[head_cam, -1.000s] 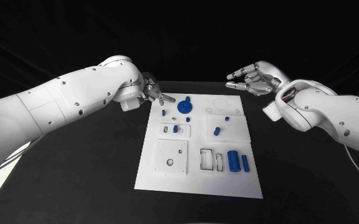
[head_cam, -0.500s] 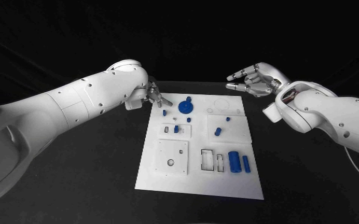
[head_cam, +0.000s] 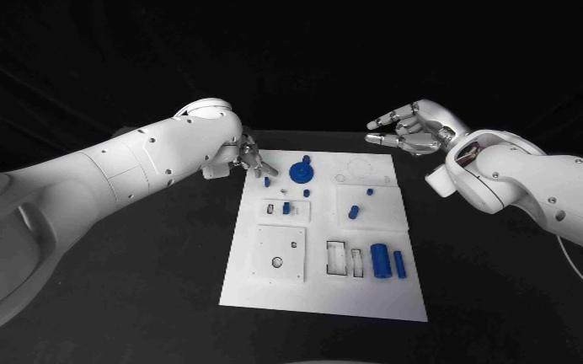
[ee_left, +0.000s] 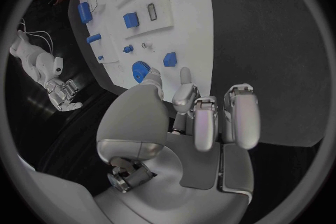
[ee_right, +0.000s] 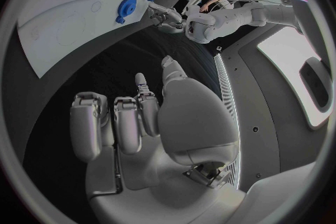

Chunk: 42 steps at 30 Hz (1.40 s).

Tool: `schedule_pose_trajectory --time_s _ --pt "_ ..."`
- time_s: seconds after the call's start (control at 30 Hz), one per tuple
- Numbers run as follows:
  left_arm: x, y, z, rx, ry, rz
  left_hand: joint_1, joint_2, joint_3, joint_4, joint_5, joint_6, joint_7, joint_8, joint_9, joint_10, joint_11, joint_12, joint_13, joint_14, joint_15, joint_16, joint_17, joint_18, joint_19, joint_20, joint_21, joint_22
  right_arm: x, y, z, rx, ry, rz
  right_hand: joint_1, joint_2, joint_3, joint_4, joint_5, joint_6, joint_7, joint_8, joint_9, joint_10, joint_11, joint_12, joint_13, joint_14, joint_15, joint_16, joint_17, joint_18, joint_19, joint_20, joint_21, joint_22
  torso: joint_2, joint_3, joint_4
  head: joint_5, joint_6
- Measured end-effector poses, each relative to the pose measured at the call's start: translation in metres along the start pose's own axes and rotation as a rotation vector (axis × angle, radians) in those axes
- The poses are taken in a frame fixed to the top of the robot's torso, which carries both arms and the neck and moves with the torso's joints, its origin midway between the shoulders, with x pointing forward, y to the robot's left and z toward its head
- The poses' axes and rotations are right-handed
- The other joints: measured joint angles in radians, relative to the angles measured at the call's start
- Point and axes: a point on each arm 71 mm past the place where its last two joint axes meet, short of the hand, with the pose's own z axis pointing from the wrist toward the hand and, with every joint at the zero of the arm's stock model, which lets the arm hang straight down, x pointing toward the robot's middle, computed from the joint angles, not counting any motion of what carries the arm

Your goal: Assemble the parts on the task board

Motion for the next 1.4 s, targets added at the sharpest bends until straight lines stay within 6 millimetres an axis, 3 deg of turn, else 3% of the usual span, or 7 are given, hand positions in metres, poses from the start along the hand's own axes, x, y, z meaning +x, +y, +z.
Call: schedule_pose_trajectory --time_s 0.53,0.9,1.1,1.2,1.27,1.3,1.4 --pt "0.0070 -0.0018 0.0015 0.007 0.046 0.019 0.025 0.025 0.005 -0.005 0.005 0.006 -0.006 0.004 -0.002 0.004 -0.004 0.000 -0.002 0.000 0.000 0.000 0.000 0.000 0.000 0.000 0.000 0.000 0.0007 0.0001 0.0007 0.000 0.001 0.001 -0.004 0.004 0.000 0.000 0.000 0.000 0.000 0.000 0.000 0.000 0.000 0.000 0.000 0.000 0.000 0.000 0.001 0.000 0.000 0.000 0.000 0.001 0.000 0.0003 0.0004 0.004 0.001" --pt "0.0081 -0.0046 0.0017 0.020 0.050 0.005 0.085 0.068 0.053 -0.016 0.005 0.006 -0.006 0.004 -0.005 0.004 -0.004 0.000 -0.002 0.000 0.000 0.000 0.000 0.000 0.000 0.000 0.000 0.000 0.0022 0.0000 0.0022 -0.001 0.003 0.002 -0.004 0.004 0.000 0.000 0.000 0.000 0.000 0.000 0.000 0.000 0.000 0.000 0.000 0.000 0.000 0.000 0.001 0.000 0.000 0.000 0.000 0.001 0.000 0.0004 0.0000 0.004 0.001" --pt "0.0090 -0.0074 0.0023 0.031 0.050 -0.005 0.171 0.086 0.118 -0.048 0.010 0.006 -0.006 0.004 -0.008 0.003 -0.004 0.000 -0.005 0.000 0.000 0.000 0.000 0.000 0.000 0.000 0.000 0.000 0.0025 -0.0001 0.0023 -0.001 0.004 0.003 -0.004 0.004 0.000 0.000 0.000 0.000 0.000 0.000 0.000 0.000 0.000 0.000 0.000 0.000 0.000 0.000 0.001 0.000 0.000 0.000 0.000 0.000 0.001 0.0004 -0.0001 0.003 0.000" --pt "0.0087 -0.0078 0.0025 0.034 0.047 -0.012 0.237 0.092 0.190 -0.088 0.015 -0.007 -0.011 -0.011 -0.017 -0.002 -0.009 -0.004 -0.009 0.003 -0.005 0.000 0.000 0.000 0.004 -0.004 -0.001 0.000 0.0027 -0.0003 0.0023 0.000 0.005 0.003 -0.004 0.004 0.000 0.000 0.000 0.000 0.000 0.000 0.000 0.000 0.000 0.000 0.000 0.000 0.000 0.000 0.001 0.000 0.000 0.000 0.000 0.000 0.001 0.0004 -0.0002 0.003 0.000" --pt "0.0085 -0.0078 0.0025 0.036 0.045 -0.016 0.262 0.085 0.239 -0.111 0.016 -0.012 -0.007 -0.016 -0.018 -0.002 -0.009 -0.009 -0.012 0.000 -0.008 0.000 0.000 0.000 0.000 -0.007 -0.005 0.000 0.0027 -0.0003 0.0023 0.000 0.006 0.003 -0.004 0.004 0.000 0.000 0.000 0.000 0.000 0.000 0.000 0.000 0.000 0.000 0.000 0.000 0.000 0.000 0.000 0.000 0.000 0.000 0.000 0.000 0.001 0.0003 -0.0002 0.003 -0.002" --pt "0.0086 -0.0079 0.0026 0.037 0.045 -0.017 0.272 0.082 0.256 -0.111 0.017 -0.013 -0.006 -0.016 -0.018 -0.002 -0.009 -0.009 -0.013 0.000 -0.008 0.000 0.000 0.000 0.000 -0.007 -0.005 0.000 0.0027 -0.0003 0.0023 0.000 0.006 0.003 -0.004 0.004 0.000 0.000 0.000 0.000 0.000 0.000 0.000 0.000 0.000 0.000 0.000 0.000 0.000 0.000 0.000 0.000 0.000 0.000 0.000 0.000 0.001 0.0002 -0.0004 0.002 -0.002" --pt "0.0093 -0.0073 0.0028 0.039 0.045 -0.021 0.292 0.065 0.302 -0.065 0.027 -0.020 -0.006 -0.012 -0.017 -0.002 -0.009 -0.016 -0.019 0.000 -0.008 0.000 0.000 0.000 0.000 -0.007 -0.005 0.000 0.0027 -0.0004 0.0022 0.000 0.008 0.004 -0.004 0.004 0.000 0.000 0.000 0.000 0.000 0.000 0.000 0.000 0.000 0.000 0.000 0.000 0.000 0.000 0.000 0.000 0.000 0.000 0.000 0.000 0.001 0.0002 -0.0004 0.002 -0.003"
